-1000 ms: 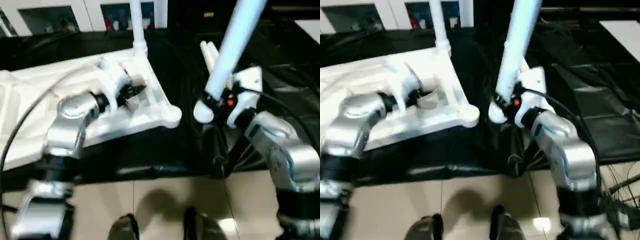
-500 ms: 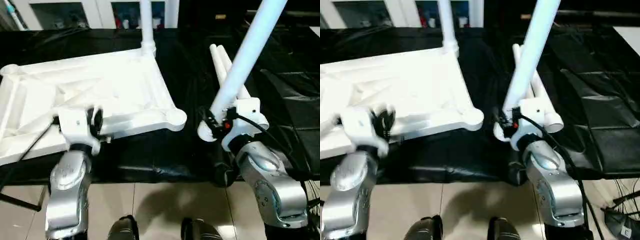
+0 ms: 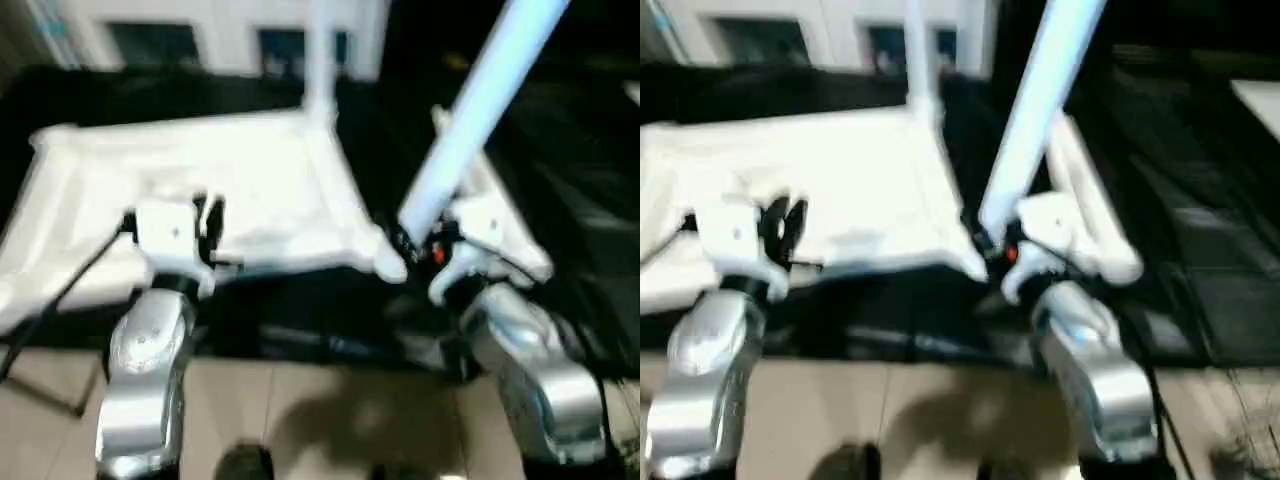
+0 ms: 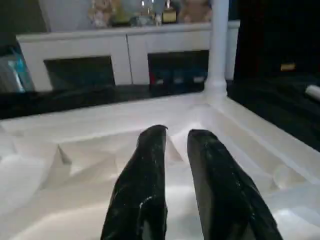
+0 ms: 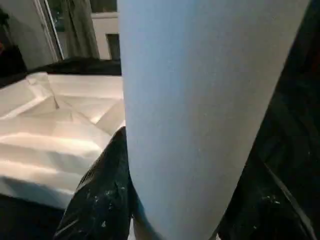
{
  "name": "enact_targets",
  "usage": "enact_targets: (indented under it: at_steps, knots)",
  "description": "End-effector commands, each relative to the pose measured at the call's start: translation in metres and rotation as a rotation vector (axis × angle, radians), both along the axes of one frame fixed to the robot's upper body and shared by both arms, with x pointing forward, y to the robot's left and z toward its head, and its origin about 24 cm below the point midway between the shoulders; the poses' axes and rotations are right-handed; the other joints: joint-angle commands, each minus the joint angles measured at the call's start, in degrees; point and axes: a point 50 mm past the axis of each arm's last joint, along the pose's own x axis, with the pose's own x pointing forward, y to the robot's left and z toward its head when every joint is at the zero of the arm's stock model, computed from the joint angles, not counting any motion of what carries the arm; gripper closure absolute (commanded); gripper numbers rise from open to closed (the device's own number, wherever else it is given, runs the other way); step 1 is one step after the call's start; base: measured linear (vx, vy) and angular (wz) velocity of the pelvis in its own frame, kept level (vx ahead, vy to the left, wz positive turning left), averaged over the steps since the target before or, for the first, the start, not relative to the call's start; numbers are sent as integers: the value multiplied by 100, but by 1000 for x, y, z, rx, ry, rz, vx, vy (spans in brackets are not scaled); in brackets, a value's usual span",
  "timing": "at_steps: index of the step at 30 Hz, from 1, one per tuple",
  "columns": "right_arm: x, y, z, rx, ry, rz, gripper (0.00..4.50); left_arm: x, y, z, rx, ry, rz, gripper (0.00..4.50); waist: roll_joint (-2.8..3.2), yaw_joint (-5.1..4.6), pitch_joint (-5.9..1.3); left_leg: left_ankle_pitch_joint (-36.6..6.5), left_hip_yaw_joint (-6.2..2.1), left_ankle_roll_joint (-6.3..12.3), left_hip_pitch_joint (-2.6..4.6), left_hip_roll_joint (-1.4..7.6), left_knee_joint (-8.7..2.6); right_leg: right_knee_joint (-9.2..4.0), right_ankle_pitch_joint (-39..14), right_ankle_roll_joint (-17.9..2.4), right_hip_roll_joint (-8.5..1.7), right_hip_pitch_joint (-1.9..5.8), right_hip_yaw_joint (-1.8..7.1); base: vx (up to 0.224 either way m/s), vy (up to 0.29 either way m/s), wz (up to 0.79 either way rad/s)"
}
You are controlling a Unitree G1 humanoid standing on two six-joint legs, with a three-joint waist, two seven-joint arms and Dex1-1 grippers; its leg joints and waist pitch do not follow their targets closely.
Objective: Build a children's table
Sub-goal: Insert table leg to table base
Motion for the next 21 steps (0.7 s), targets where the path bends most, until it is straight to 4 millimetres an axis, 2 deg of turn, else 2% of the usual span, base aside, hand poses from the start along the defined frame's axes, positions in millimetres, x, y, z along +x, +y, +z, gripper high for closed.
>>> enact_targets:
  at_steps: [1, 2, 3, 4, 5, 6, 7, 8, 9, 10, 11, 12, 13, 14, 15, 16, 17, 18, 19, 20, 21]
  knots:
    - [-1, 1, 7, 21, -40, 12, 266, 1, -2, 7, 10, -23, -18, 352, -98, 52, -293, -612, -45, 214, -91, 13, -332, -1396, -4323, -1062, -594, 459, 571, 148, 28, 8]
    - [-2, 1, 7, 22, -39, 9, 266, 1, -3, 7, 11, -24, -19, 352, 4, 24, -324, -630, -25, 155, 25, 69, -551, -1355, -3645, -1135, -452, 474, 400, 117, 68, 19]
    - [-2, 1, 7, 22, -39, 9, 266, 1, -3, 7, 11, -24, -19, 352, 120, -112, -421, -917, -101, 168, 320, 148, -930, -1131, -2163, -1151, -23, 323, 127, 116, 74, 13]
    - [-2, 1, 7, 22, -40, 7, 266, 1, -3, 7, 12, -24, -19, 352, 183, -244, -524, -1046, -375, 353, 577, 317, -1113, -836, -1448, -1084, 187, 178, 18, 116, 74, 13]
    - [-2, 1, 7, 23, -41, 6, 266, 0, -3, 6, 13, -23, -19, 352, 341, -527, -645, -1530, -871, 909, 1199, 649, -1182, -253, -757, -774, 234, -416, -73, 164, 41, -1]
    - [-2, 0, 7, 24, -42, 4, 266, 0, -3, 6, 12, -18, -17, 352, 283, -645, -674, -1518, -1038, 1558, 1246, 749, -1127, 78, -338, -188, 168, -680, -47, 190, 24, -7]
    - [-1, 0, 7, 25, -43, 3, 266, 0, -3, 6, 16, -17, -18, 352, 206, -684, -607, -1403, -959, 2013, 1100, 711, -1132, 226, 50, 129, 82, -847, -9, 190, 24, -7]
    - [-1, -1, 7, 25, -44, 3, 266, 0, -3, 6, 18, -17, -19, 352, 157, -718, -619, -1310, -915, 2175, 1089, 695, -1135, 208, 283, 140, 29, -908, 36, 144, -8, -7]
    - [-1, -1, 7, 23, -44, 2, 266, 0, -3, 5, 17, -16, -20, 352, 14, -759, -630, -1002, -742, 2198, 1035, 531, -1097, -17, 785, -21, -109, -961, 172, 151, -38, -1]
    - [-1, -1, 7, 22, -44, 1, 266, 0, -3, 5, 16, -16, -20, 352, -256, -668, -596, -1372, -242, 1715, 552, -97, -940, -627, 804, -163, -238, -380, 512, 151, -38, -1]
    - [-1, -1, 7, 22, -44, 1, 266, 0, -3, 5, 16, -16, -20, 352, -256, -668, -596, -1372, -242, 1715, 552, -97, -940, -627, 804, -163, -238, -380, 512, 175, -94, 9]
    - [-1, -2, 7, 22, -45, -1, 266, 0, -3, 6, 16, -18, -22, 352, -402, -420, -676, -838, -119, 1207, -116, -632, 122, -1147, -2080, -434, -752, 505, 1305, 212, -99, 0]
    - [0, -2, 7, 22, -45, -3, 266, -1, -3, 6, 11, -15, -27, 352, -390, -421, -633, -525, -192, 1024, -309, -580, 251, -1093, -2211, -594, -741, 626, 1270, 212, -99, 0]
    - [0, -2, 7, 22, -45, -4, 266, -1, -4, 6, 10, -15, -28, 352, -371, -367, -579, -76, -252, 760, -473, -605, 286, -1025, -1475, -781, -552, 633, 1161, 207, -57, -6]
    - [0, -3, 7, 21, -45, -6, 266, -1, -5, 6, 8, -18, -37, 352, -301, -375, -543, 118, -283, 660, -472, -548, 266, -1079, -1229, -1030, -600, 583, 1111, 181, -33, -3]
    - [0, -3, 7, 21, -45, -9, 266, -2, -6, 6, -7, -25, -55, 352, -131, -358, -472, 897, -314, 543, -498, -315, -82, -1227, -1204, -1594, -517, 438, 754, 181, -33, -3]
    - [1, -5, 8, 21, -41, -17, 266, -4, -10, 4, 4, 2, -116, 352, 98, -356, -520, 1344, -334, 633, -369, -108, -596, -1134, -729, -1409, -241, 304, 367, 191, 29, -5]
    - [2, -7, 8, 14, -32, -15, 266, -9, -14, 1, 34, 12, -255, 352, 209, -412, -544, 1505, -383, 662, -231, -14, -765, -1024, -278, -1183, -48, 245, 145, 205, 111, -13]
    - [2, -7, 8, 14, -31, -15, 266, -9, -14, 1, 34, 12, -256, 352, 366, -482, -606, 1167, -630, 806, 19, 194, -877, -647, 89, -838, 210, 22, -41, 205, 111, -13]
    - [2, -9, 9, 11, -22, -8, 266, -13, -16, 2, 41, 5, -350, 352, 493, -645, -694, 1422, -1060, 1475, 280, 505, -881, 9, 328, -631, 341, -366, -61, 206, 101, -15]
    - [2, -10, 10, 13, -18, 10, 266, -15, -16, 0, 45, 28, -421, 324, 335, -583, -853, 4282, -1193, 1814, 458, 652, -585, 2, 971, -207, 140, -614, 236, 145, 55, -5]
